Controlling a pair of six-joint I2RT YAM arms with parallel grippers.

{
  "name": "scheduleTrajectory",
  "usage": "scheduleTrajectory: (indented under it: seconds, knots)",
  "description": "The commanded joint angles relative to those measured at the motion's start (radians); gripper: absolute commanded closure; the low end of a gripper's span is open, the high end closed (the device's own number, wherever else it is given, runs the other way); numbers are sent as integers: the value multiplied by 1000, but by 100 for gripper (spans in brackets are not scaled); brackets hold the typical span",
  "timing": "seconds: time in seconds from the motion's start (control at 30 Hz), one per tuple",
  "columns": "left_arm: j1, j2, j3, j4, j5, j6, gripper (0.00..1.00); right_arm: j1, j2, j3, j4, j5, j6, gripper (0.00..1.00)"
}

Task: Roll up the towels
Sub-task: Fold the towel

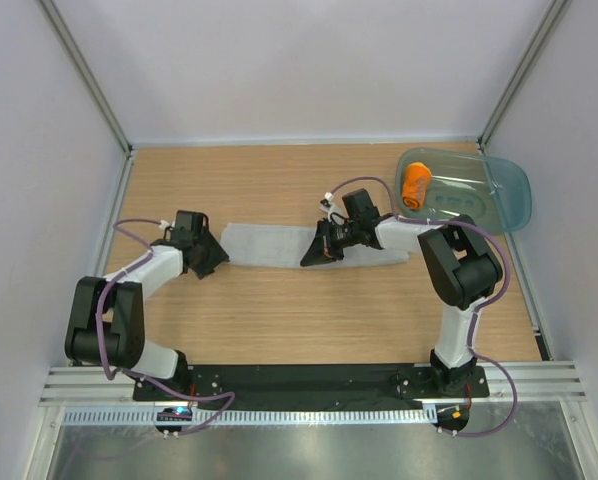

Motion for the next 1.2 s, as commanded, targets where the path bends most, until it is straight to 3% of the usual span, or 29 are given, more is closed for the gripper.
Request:
scheduleTrajectory:
  seconds: [0.0,0.23,0.4,0.5,0.57,0.8,1.17]
  knots:
    - [-7,-23,1,83,59,-11,49,7,-25,13,14,-9,-17,99]
    - [-12,6,13,105,50,-10,46,7,-7,26,17,-14,-12,99]
    - [-12,76,31,105,26,-10,54,9,-12,21,6,-17,-20,99]
    - [-12,104,34,109,-3,-10,62,9,-16,18,-8,-12,-37,99]
    - [-11,121,36,114,-17,-7,74,9,-12,15,-9,-11,-40,99]
    - [-9,127,51,71,-100,7,100,15,28,37,-23,15,-54,99]
    - [29,65,57,-35,-194,27,100,23,183,147,-94,175,-97,99]
